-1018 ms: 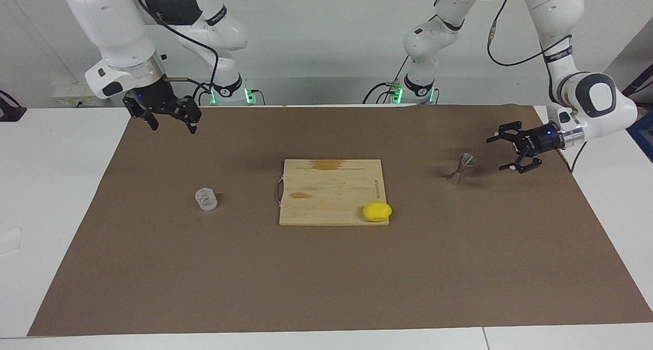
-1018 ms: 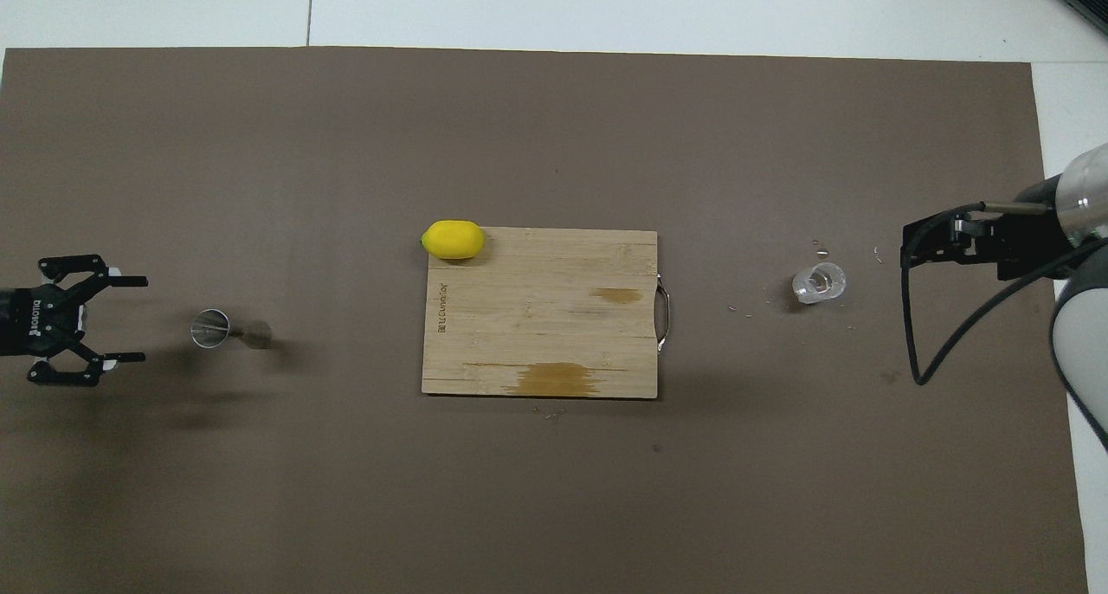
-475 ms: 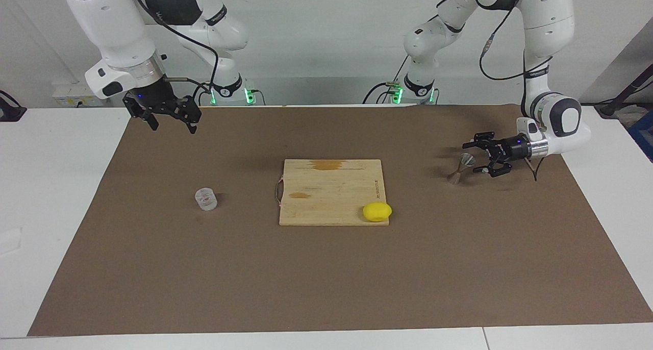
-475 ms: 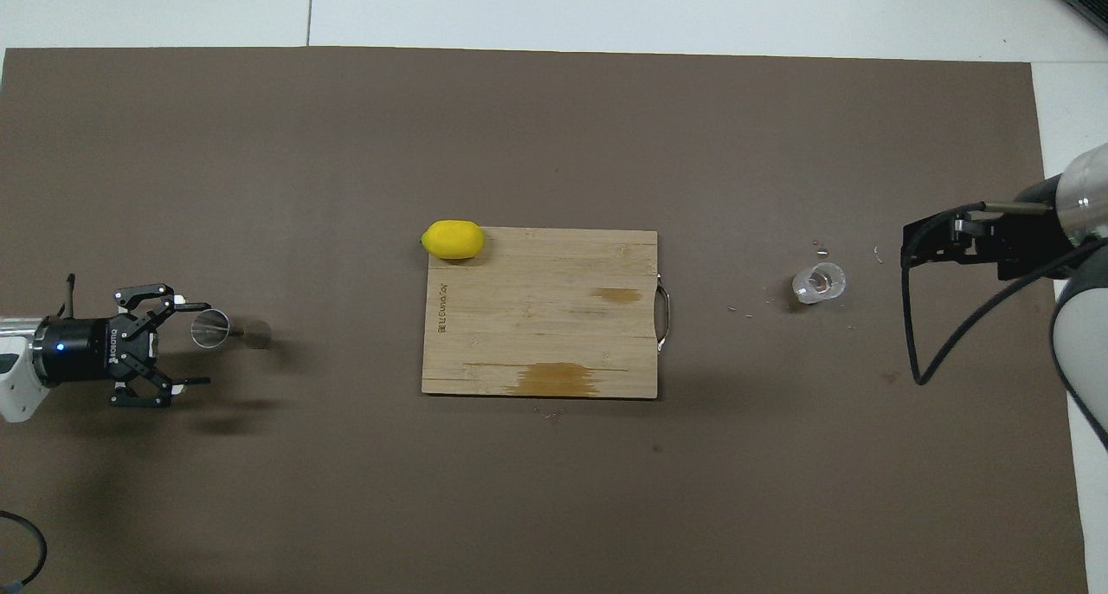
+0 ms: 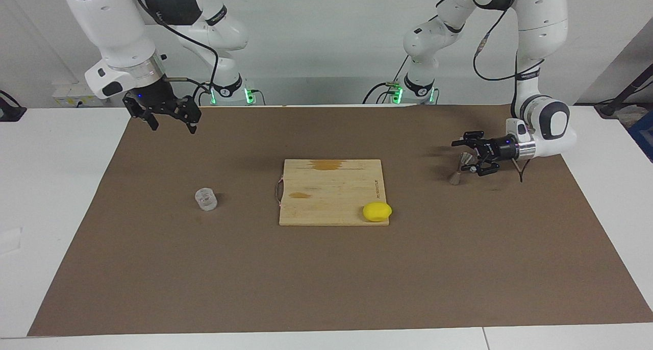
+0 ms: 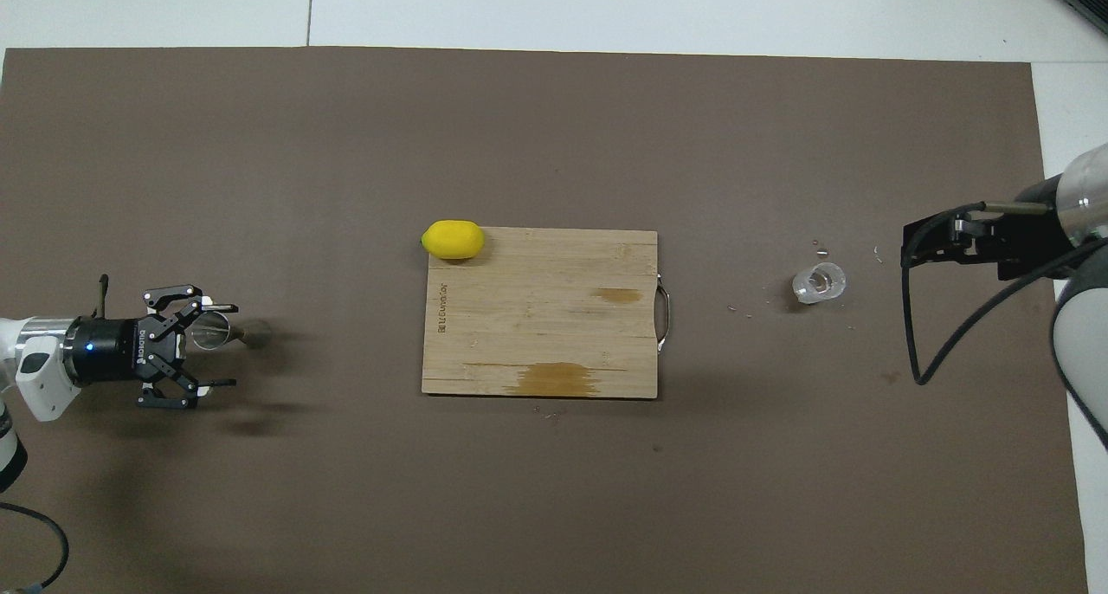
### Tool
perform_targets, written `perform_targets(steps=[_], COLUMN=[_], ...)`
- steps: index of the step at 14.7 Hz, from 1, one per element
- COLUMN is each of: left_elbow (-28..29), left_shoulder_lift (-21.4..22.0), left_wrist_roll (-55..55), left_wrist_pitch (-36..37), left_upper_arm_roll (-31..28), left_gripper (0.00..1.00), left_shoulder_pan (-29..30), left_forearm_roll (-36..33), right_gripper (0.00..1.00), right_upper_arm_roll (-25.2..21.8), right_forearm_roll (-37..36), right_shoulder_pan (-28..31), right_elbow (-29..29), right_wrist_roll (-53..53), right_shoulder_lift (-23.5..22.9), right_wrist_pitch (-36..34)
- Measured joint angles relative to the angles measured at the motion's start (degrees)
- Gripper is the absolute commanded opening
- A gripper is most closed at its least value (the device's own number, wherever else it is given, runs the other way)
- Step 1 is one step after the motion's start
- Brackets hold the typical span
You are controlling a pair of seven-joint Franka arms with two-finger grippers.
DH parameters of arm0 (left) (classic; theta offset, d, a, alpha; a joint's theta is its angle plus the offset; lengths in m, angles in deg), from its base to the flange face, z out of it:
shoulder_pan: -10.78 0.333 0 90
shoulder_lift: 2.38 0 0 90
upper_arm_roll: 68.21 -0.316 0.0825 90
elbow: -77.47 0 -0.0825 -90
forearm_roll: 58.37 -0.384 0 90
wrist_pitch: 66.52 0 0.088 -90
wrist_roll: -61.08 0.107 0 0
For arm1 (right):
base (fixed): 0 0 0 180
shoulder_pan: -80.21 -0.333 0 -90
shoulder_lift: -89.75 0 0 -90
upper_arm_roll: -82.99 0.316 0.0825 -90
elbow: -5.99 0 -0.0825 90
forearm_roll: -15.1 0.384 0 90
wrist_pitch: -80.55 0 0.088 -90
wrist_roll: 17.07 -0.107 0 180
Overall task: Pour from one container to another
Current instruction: 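Lower the left gripper around the metal cup and close it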
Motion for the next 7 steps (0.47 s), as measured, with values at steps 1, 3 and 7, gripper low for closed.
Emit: perform_targets(steps=[1,3,7], left_elbow=[0.0,0.0,-0.1], left_shoulder_lift=[0.0,0.0,0.3], left_wrist_roll=[0.0,0.0,0.4], left_wrist_pitch=[0.0,0.1,0.1], left_upper_arm_roll=[0.0,0.0,-0.1], left_gripper=[0.89,0.77,0.41], left_shoulder_pan=[-0.3,-0.4,-0.5], left_forearm_roll=[0.1,0.2,0.5], right_gripper=[1.0,1.0,1.0], right_upper_arm_roll=[0.0,0.0,0.0], right_forearm_roll=[0.0,0.0,0.0], right_shoulder_pan=[0.0,0.0,0.0], right_elbow=[0.0,0.0,0.0], right_wrist_roll=[0.0,0.0,0.0], right_shoulder_lift=[0.0,0.0,0.0], right_wrist_pitch=[0.0,0.0,0.0])
